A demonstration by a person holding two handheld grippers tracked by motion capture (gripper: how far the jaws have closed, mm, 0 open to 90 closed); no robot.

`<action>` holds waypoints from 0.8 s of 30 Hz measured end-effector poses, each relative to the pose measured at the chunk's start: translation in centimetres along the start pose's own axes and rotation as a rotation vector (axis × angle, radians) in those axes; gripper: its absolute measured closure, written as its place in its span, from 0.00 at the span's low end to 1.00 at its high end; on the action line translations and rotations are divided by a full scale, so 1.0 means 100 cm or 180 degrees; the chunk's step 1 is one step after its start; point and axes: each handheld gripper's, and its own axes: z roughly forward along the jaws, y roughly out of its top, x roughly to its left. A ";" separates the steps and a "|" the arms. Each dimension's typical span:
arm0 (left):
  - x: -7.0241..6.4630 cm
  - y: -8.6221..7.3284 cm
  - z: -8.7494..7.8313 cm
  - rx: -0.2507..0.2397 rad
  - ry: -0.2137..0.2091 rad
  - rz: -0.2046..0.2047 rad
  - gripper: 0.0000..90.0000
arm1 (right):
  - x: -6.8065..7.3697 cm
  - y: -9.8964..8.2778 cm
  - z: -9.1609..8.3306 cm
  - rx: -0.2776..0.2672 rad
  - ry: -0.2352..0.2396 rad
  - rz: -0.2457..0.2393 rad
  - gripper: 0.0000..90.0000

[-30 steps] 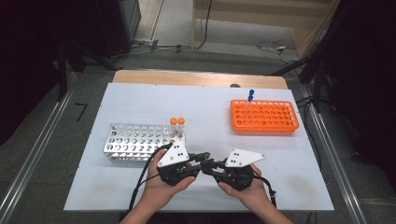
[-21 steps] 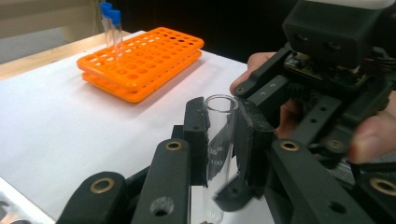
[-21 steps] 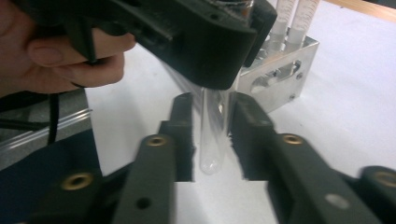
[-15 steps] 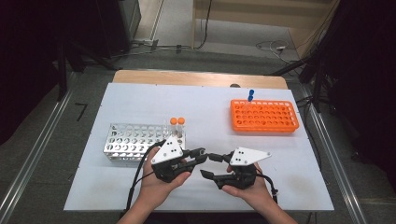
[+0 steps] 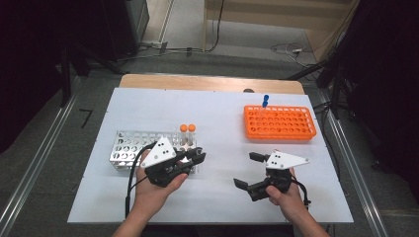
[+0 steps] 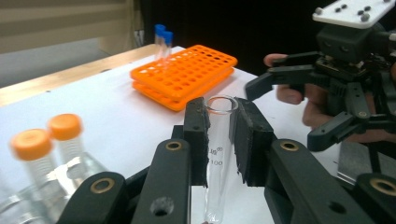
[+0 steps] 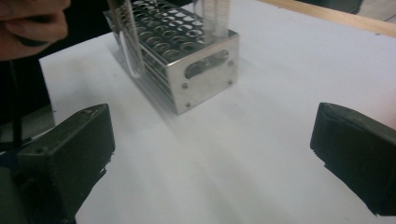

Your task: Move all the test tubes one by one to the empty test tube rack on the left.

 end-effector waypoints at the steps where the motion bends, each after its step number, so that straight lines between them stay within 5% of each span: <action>1: 0.002 0.001 -0.003 -0.0009 0.0023 -0.0001 0.85 | -0.002 -0.001 -0.003 -0.0005 -0.0036 0.0007 0.00; 13: 0.033 0.010 -0.035 -0.0142 0.0373 -0.0055 0.85 | -0.026 -0.024 -0.037 0.0013 -0.0318 0.0167 0.00; 24: 0.067 0.016 -0.043 -0.0222 0.0723 -0.0137 0.85 | -0.053 -0.036 -0.055 -0.0039 -0.0507 0.0327 0.00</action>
